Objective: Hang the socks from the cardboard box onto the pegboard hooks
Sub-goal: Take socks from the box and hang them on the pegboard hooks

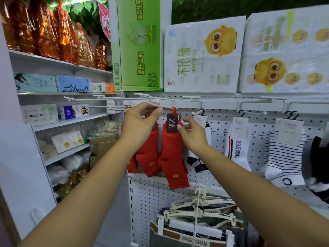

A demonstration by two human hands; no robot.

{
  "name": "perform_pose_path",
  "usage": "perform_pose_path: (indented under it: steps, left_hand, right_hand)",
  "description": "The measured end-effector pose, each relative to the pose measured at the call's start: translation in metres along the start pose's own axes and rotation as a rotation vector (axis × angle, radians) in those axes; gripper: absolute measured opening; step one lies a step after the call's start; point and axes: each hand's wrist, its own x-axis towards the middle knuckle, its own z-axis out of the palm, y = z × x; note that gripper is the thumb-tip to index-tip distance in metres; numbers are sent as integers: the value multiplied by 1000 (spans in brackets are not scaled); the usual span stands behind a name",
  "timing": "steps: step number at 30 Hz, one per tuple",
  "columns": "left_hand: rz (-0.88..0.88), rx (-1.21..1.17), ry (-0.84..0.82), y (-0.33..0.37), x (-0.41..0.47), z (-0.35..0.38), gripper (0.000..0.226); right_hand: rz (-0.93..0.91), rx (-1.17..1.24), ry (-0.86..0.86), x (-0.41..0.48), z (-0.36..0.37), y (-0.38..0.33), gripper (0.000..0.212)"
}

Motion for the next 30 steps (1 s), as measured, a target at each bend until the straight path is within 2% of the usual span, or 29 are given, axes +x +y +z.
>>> perform_pose_path:
  steps: [4, 8, 13, 18, 25, 30]
  left_hand:
    - [-22, 177, 40, 1, -36, 3, 24]
    - [-25, 301, 46, -4, -97, 9, 28]
    - [-125, 309, 9, 2, -182, 44, 29]
    - [-271, 254, -99, 23, -283, 99, 23]
    - [-607, 197, -300, 44, -464, 185, 22]
    - [-659, 224, -559, 73, -576, 255, 28]
  right_hand:
    - [-56, -66, -18, -33, -19, 7, 41]
    - [-114, -142, -36, -83, -49, 18, 41]
    - [-133, -215, -95, -176, -102, 47, 43]
    - [-71, -320, -142, -289, -171, 86, 43]
    - [237, -313, -209, -492, -265, 155, 40]
    - [497, -344, -239, -625, -342, 189, 43]
